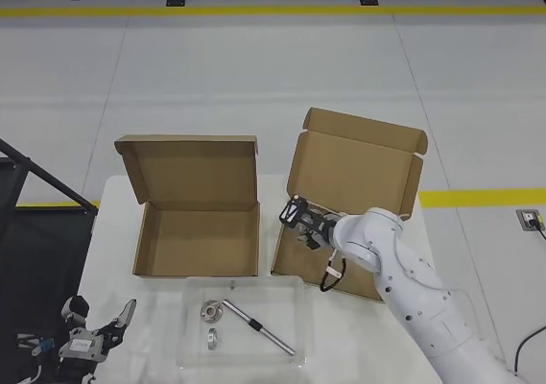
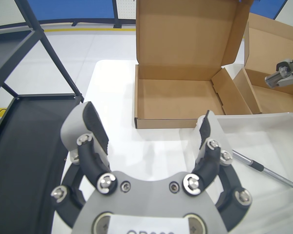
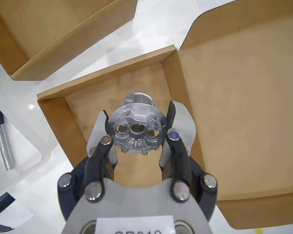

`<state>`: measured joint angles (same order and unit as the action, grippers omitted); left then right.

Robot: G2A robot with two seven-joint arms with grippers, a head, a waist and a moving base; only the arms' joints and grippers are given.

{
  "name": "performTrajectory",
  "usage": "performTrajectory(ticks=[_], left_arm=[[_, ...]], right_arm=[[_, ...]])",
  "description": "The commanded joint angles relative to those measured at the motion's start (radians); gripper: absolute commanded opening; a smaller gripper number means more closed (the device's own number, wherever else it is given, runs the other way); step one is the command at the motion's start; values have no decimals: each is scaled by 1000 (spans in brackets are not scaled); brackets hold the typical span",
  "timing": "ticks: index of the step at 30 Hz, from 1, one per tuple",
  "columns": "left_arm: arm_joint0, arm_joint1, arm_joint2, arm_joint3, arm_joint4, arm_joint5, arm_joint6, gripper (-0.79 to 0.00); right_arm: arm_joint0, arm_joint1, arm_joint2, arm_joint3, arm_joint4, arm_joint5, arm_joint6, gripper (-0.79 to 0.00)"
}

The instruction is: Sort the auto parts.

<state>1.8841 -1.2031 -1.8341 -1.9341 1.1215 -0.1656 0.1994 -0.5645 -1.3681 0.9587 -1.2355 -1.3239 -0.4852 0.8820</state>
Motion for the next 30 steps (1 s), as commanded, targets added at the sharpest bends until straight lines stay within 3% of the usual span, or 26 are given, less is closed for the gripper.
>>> performTrajectory(ticks=[1,4,8,15,18,22,30], left_arm=[[0,0,0,0,0,0,0,0],[0,0,0,0,0,0,0,0],[0,0,0,0,0,0,0,0],[0,0,0,0,0,0,0,0],[0,0,0,0,0,0,0,0],[0,0,0,0,0,0,0,0],[0,0,0,0,0,0,0,0]], right_arm=[[-5,0,1,-3,9,-2,-11,-785],[-48,13,57,-15,36,-2,-128,-785],[-140,50,183,-45,71,-125,-318,-785],[-229,88,287,-72,120,-335,-457,-785],[-226,92,298,-22,135,-342,-492,-785],[-168,85,245,51,98,-297,-429,-785],[-14,32,54,179,86,-175,-152,-785]])
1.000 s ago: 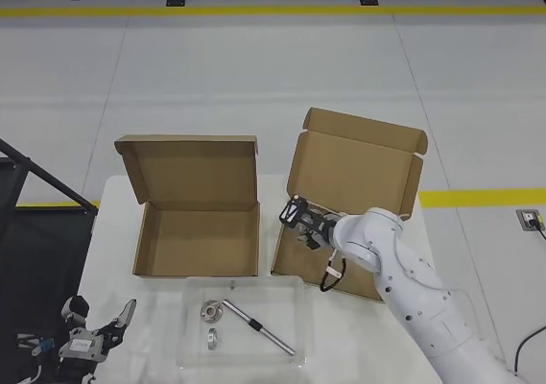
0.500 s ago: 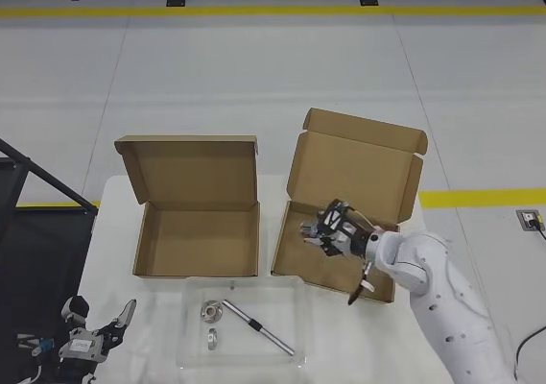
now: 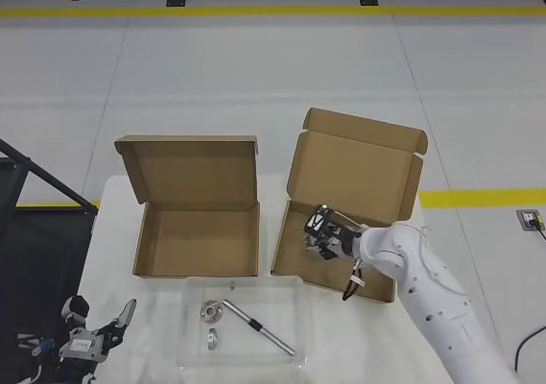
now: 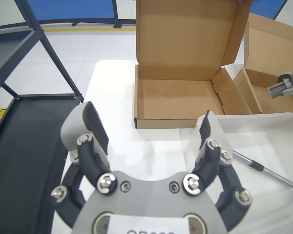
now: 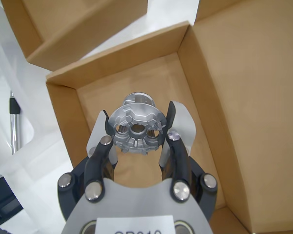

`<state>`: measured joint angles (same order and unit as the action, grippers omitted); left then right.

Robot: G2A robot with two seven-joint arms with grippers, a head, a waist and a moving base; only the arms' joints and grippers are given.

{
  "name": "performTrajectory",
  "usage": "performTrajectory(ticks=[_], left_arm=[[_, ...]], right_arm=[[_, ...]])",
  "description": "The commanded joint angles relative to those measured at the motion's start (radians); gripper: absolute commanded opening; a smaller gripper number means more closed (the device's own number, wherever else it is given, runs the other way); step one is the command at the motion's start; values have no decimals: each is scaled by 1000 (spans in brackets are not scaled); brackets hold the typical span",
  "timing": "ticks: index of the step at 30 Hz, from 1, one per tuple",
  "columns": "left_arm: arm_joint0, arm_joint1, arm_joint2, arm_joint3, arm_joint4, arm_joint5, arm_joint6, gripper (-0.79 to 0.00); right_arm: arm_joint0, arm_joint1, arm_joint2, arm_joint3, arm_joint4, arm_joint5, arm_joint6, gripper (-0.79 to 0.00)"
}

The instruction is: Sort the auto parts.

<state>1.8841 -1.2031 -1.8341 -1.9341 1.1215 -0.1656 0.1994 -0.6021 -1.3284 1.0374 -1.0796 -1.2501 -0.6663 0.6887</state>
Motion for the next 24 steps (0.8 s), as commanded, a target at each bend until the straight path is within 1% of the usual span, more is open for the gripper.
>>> performTrajectory(ticks=[1,6,10,11,12,13,14,15,16,19,20,21,22,23,24], left_arm=[[0,0,0,0,0,0,0,0],[0,0,0,0,0,0,0,0],[0,0,0,0,0,0,0,0],[0,0,0,0,0,0,0,0],[0,0,0,0,0,0,0,0],[0,0,0,0,0,0,0,0],[0,0,0,0,0,0,0,0],[0,0,0,0,0,0,0,0],[0,0,0,0,0,0,0,0],[0,0,0,0,0,0,0,0],[0,0,0,0,0,0,0,0],[0,0,0,0,0,0,0,0],[0,0,0,0,0,0,0,0],[0,0,0,0,0,0,0,0],[0,0,0,0,0,0,0,0]], right_arm=[[45,-15,-42,43,22,17,68,-785],[134,-46,-103,151,94,7,163,-785],[176,-64,-138,218,108,33,174,-785],[182,-68,-147,233,104,41,176,-696],[188,-72,-154,246,101,55,175,-533],[193,-76,-162,257,100,63,172,-526],[198,-79,-168,269,101,64,166,-539],[203,-82,-173,282,98,74,162,-529],[207,-86,-178,293,99,78,155,-483],[216,-93,-192,322,99,72,136,-413],[219,-95,-194,330,99,71,130,-191],[221,-96,-195,335,100,68,121,-114],[222,-96,-195,337,101,61,110,-92],[222,-95,-195,337,98,57,104,-18],[222,-94,-192,329,96,55,96,0]])
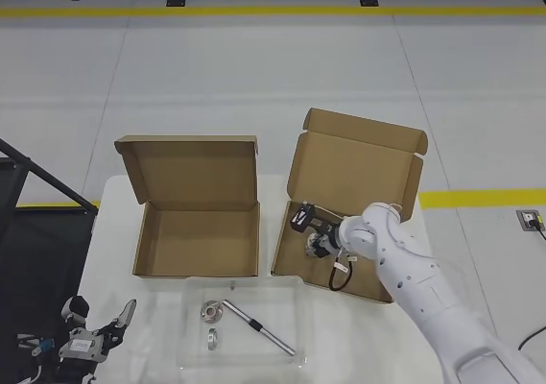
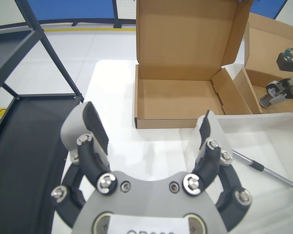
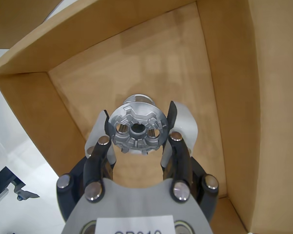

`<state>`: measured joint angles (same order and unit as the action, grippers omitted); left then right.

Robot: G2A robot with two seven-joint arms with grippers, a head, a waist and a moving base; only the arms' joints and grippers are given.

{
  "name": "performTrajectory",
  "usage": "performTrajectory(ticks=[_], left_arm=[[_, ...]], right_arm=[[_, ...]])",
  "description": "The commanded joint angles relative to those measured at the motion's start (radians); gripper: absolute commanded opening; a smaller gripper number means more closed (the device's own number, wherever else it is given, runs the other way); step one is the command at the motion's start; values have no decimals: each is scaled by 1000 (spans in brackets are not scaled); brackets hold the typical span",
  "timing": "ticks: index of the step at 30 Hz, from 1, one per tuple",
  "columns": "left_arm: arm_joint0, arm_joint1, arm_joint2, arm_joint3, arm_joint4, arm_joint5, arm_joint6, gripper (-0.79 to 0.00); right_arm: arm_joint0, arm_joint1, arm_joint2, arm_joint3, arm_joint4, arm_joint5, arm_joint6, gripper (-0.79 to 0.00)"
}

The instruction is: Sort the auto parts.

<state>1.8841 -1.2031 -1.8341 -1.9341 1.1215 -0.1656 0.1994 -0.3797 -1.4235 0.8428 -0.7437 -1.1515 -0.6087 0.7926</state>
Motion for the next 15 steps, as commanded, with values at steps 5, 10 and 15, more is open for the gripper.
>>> performTrajectory(ticks=[5,10,15], left_arm=[[0,0,0,0,0,0,0,0],[0,0,0,0,0,0,0,0],[0,0,0,0,0,0,0,0]], right_arm=[[-37,22,30,-120,-25,-7,-27,0],[-178,60,77,-468,-65,5,33,0],[-380,95,96,-881,-86,-7,184,0]])
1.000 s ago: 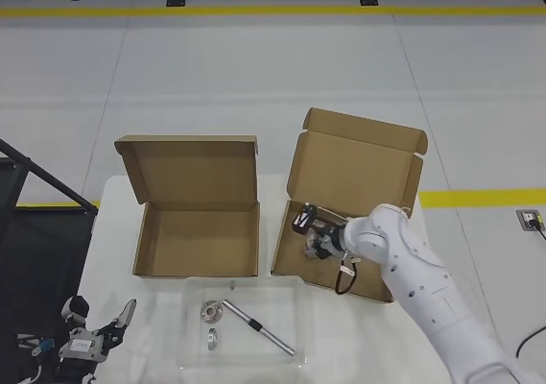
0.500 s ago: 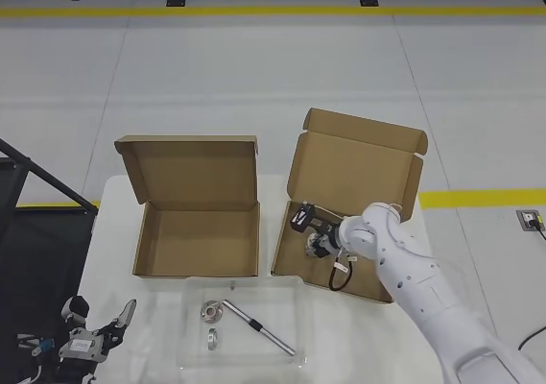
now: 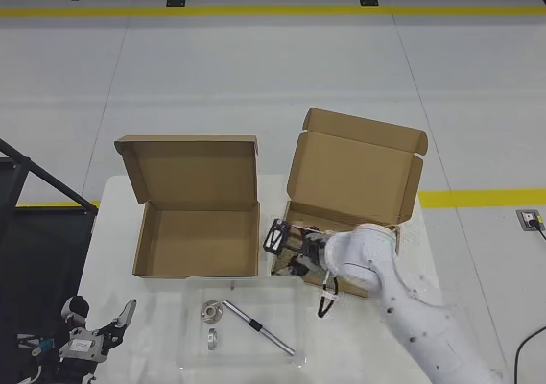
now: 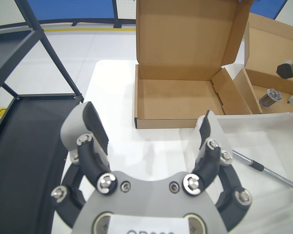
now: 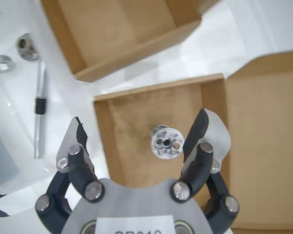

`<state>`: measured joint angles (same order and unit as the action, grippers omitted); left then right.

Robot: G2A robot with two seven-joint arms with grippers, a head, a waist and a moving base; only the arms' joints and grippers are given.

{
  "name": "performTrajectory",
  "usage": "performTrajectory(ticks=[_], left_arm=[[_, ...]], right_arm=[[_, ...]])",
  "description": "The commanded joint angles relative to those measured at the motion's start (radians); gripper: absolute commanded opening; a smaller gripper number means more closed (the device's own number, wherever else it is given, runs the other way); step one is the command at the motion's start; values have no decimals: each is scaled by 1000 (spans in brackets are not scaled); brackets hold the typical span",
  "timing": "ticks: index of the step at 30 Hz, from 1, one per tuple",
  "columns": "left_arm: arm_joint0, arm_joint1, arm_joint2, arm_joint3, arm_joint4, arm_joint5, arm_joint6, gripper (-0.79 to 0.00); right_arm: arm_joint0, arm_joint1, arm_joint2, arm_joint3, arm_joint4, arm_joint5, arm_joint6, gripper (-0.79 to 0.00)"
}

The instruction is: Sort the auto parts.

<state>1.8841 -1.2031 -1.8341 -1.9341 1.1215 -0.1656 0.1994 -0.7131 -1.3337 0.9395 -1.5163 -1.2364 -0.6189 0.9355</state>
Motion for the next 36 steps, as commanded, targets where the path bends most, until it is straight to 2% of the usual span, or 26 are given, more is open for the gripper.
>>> performTrajectory(ticks=[1,4,8,14,20,21,22,23,25,30,36], left_arm=[[0,0,0,0,0,0,0,0],[0,0,0,0,0,0,0,0],[0,0,0,0,0,0,0,0],[0,0,0,0,0,0,0,0],[0,0,0,0,0,0,0,0],[0,0,0,0,0,0,0,0],[0,0,0,0,0,0,0,0],[0,0,0,0,0,0,0,0],[0,0,0,0,0,0,0,0],[0,0,0,0,0,0,0,0],[0,0,0,0,0,0,0,0]], right_arm=[[-75,9,-5,-163,-8,8,65,0],[-132,12,-31,-251,-14,19,99,0],[-147,5,-97,-251,-37,39,112,0],[-90,-39,-249,-130,-81,122,66,0],[-39,-85,-329,4,-90,234,51,0],[-34,-92,-339,25,-78,238,56,-95],[-27,-99,-348,44,-62,234,56,-317],[-20,-105,-356,64,-53,235,56,-400],[-10,-118,-371,93,-36,240,50,-360],[-2,-142,-397,156,-28,281,55,-413],[18,-174,-421,241,-14,341,115,-403]])
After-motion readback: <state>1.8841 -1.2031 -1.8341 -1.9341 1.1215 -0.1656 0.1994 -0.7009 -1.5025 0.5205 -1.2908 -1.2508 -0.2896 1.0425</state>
